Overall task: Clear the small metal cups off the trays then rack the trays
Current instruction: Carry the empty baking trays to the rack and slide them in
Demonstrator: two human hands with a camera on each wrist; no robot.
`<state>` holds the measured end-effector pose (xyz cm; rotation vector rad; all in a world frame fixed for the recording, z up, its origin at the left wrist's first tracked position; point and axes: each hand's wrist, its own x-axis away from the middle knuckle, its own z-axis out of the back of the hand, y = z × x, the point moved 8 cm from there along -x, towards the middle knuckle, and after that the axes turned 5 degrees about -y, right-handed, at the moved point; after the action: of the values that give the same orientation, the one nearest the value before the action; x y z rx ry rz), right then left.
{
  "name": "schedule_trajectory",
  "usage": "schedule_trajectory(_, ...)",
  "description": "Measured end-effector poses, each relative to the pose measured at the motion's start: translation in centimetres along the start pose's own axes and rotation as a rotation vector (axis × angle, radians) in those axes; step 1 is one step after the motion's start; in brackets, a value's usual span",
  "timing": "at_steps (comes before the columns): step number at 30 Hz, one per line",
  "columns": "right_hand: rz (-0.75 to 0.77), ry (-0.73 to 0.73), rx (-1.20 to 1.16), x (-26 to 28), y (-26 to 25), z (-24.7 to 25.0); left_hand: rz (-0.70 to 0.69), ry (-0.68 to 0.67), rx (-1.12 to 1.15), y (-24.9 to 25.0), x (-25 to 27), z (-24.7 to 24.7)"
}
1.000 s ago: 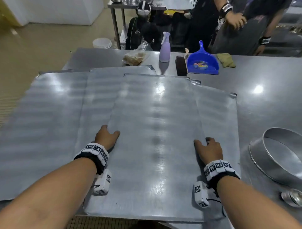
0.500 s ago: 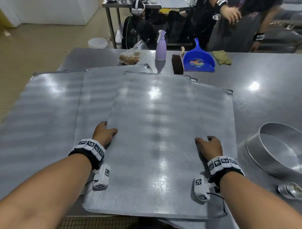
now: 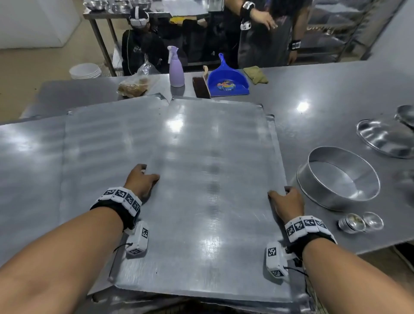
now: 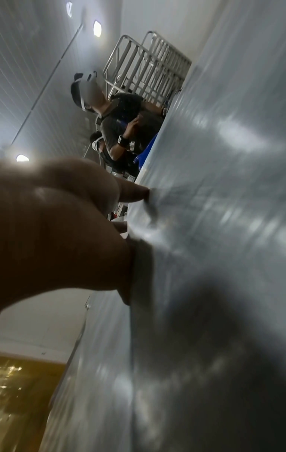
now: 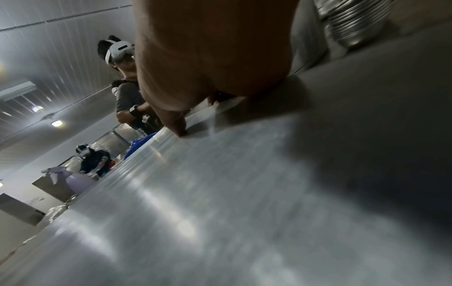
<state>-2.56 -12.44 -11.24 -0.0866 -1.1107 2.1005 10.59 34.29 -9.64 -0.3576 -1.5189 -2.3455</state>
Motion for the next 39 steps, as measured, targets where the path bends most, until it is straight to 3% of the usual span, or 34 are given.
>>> schedule_trajectory(8,-0.017,0.020,0.013,0.9,4.0,0.7,-0.017,-0.081,-0.179,-0.4,-1.0,-2.8)
schedule_trajectory(19,0.012,0.010,-0.062,0.4,4.6,0.2,-0.015,-0.098,-0.093,-1.6,-1.0,-3.4)
schedule_trajectory(27,0.064,-0.077,-0.025,-0.4,4.4,0.4,-0.002,-0.072,-0.405,-2.0,-0.9,-3.3)
schedule_trajectory(34,0.105,-0.107,0.003,-0.9,4.6,0.4,-0.043,-0.155,-0.651,-1.3,-0.6,-3.4)
schedule_trajectory(39,0.135,-0.149,0.005,-0.2,4.3,1.2,-0.084,-0.235,-0.611,-1.4,1.3,-2.8)
